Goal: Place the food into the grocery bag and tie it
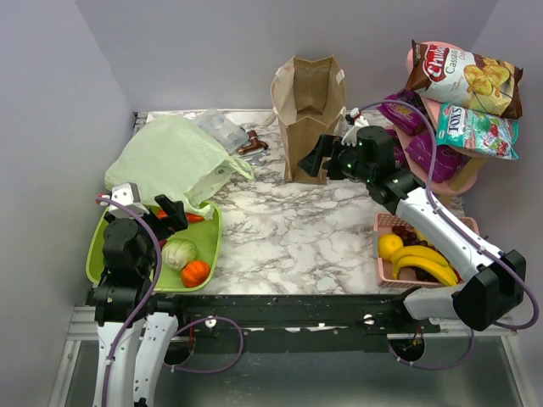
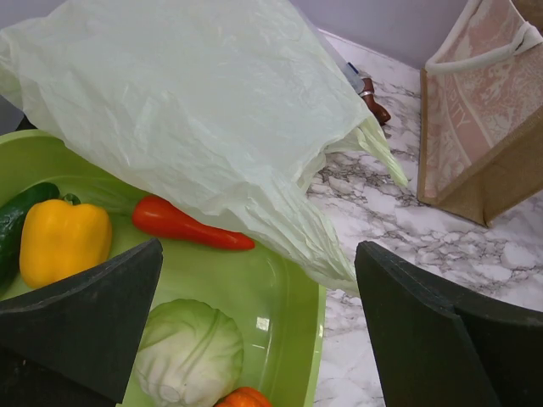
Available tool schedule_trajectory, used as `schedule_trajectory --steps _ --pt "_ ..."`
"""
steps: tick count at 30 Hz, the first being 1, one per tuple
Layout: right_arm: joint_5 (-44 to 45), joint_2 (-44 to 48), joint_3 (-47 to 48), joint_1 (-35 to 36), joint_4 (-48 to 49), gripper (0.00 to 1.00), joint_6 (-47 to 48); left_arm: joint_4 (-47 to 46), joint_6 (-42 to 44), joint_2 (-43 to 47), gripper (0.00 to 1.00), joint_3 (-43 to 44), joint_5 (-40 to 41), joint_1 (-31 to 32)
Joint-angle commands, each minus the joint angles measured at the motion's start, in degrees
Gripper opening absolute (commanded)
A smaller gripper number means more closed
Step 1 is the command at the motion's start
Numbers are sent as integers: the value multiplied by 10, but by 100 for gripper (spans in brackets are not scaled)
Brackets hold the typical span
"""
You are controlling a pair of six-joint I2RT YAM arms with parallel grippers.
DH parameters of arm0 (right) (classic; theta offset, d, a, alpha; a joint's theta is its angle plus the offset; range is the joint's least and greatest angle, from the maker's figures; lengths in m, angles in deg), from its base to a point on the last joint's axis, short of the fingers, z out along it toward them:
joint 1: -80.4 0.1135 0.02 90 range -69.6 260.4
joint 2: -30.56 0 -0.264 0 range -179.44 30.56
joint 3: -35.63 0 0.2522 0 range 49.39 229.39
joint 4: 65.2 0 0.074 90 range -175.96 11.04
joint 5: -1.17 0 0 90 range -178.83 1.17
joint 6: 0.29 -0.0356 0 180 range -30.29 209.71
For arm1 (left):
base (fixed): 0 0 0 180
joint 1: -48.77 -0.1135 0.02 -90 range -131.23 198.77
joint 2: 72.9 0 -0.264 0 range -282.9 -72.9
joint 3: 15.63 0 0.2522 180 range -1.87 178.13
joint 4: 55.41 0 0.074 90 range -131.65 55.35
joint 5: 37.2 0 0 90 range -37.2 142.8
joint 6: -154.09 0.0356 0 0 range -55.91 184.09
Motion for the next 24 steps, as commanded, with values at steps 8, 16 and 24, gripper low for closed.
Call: schedule_trajectory --steps 8,16,24 --pt "-106 -26 22 0 -36 100 6 -12 -4 2 99 5 -11 -2" --pt "-175 -23 12 8 -19 100 10 -6 -16 -13 95 8 -11 22" --pt "-94 -55 64 74 -84 100 52 53 -52 -43 88 28 120 138"
